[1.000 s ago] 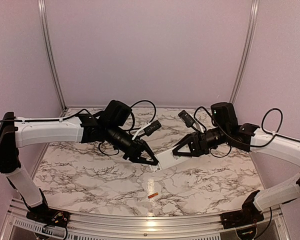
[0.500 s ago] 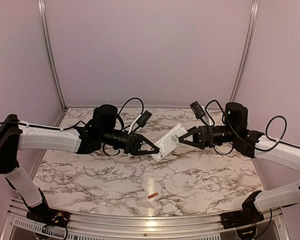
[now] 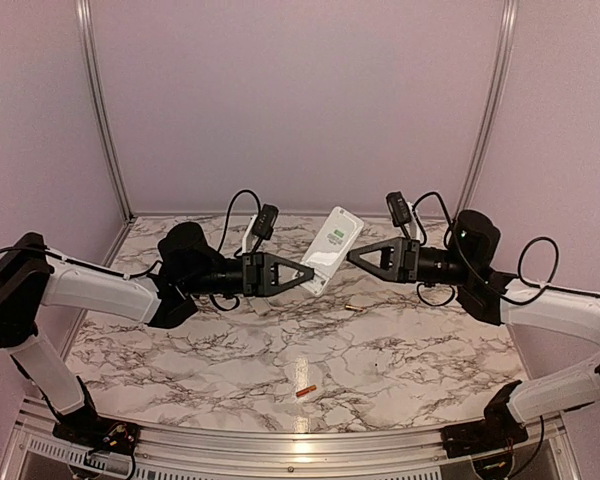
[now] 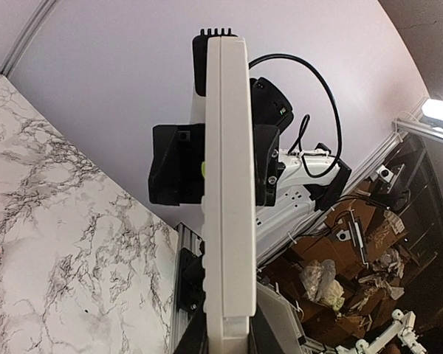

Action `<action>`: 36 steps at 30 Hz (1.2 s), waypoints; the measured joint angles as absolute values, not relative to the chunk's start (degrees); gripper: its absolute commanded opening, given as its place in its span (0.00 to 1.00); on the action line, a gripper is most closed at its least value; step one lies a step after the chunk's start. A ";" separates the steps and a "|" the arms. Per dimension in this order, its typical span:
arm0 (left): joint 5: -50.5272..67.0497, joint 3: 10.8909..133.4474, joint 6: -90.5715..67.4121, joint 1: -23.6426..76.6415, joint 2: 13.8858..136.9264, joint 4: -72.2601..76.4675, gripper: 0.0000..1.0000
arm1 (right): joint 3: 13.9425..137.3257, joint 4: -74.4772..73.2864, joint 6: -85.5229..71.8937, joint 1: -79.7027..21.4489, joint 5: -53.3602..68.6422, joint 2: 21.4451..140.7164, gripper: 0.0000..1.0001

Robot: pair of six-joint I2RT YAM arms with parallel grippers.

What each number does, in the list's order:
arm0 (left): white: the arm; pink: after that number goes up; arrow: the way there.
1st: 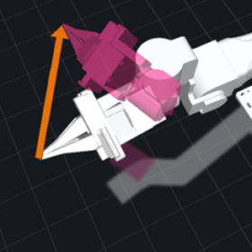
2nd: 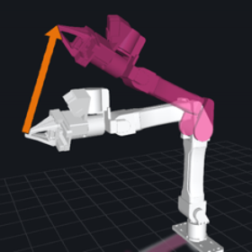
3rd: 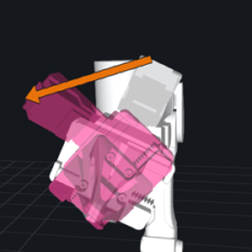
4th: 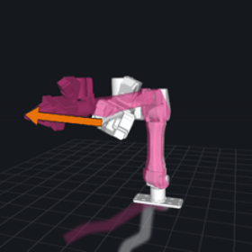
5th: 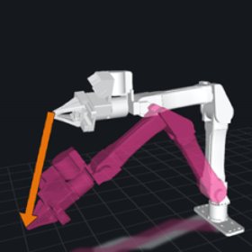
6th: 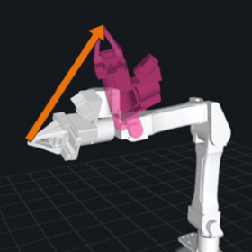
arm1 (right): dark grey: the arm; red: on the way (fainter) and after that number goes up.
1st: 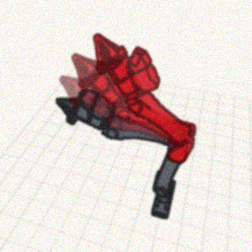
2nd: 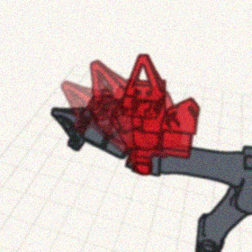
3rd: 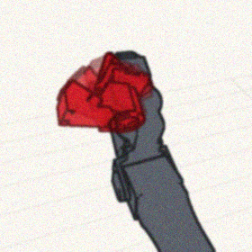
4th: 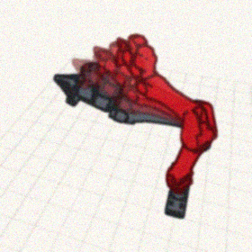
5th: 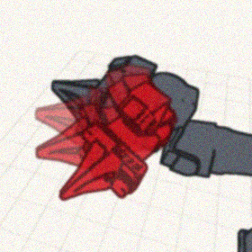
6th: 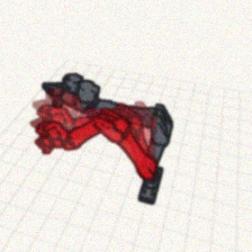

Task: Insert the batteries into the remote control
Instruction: Pass from the right arm to the left, then pass from the left arm to the right

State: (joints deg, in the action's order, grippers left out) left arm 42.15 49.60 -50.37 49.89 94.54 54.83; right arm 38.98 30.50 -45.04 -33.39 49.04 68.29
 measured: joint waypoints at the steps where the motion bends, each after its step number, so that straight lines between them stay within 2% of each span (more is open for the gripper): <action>1: 41.10 49.10 -51.44 49.91 94.56 56.40 0.00 | 38.96 32.40 -45.98 -34.09 47.79 68.69 0.58; 10: 33.71 48.62 -55.44 50.59 95.15 63.37 0.00 | 38.96 43.40 -51.13 -37.56 40.23 73.47 0.51; 21: 31.44 48.62 -56.64 51.07 97.19 64.53 0.00 | 40.38 47.57 -53.12 -37.78 36.84 77.54 0.48; 27: 31.48 48.62 -57.08 51.37 97.60 64.55 0.00 | 42.30 48.18 -53.63 -37.78 37.43 78.94 0.38; 33: 32.03 48.64 -57.78 51.66 98.52 65.32 0.00 | 42.30 50.17 -54.76 -37.78 38.81 80.60 0.32; 36: 32.60 48.64 -58.00 51.88 99.33 65.32 0.00 | 42.30 50.87 -55.55 -37.78 39.55 81.17 0.22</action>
State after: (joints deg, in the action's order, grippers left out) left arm 32.60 48.64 -58.00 51.88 99.33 65.32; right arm 42.30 50.87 -55.55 -37.78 39.55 81.17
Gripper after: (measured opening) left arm 0.125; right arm 0.311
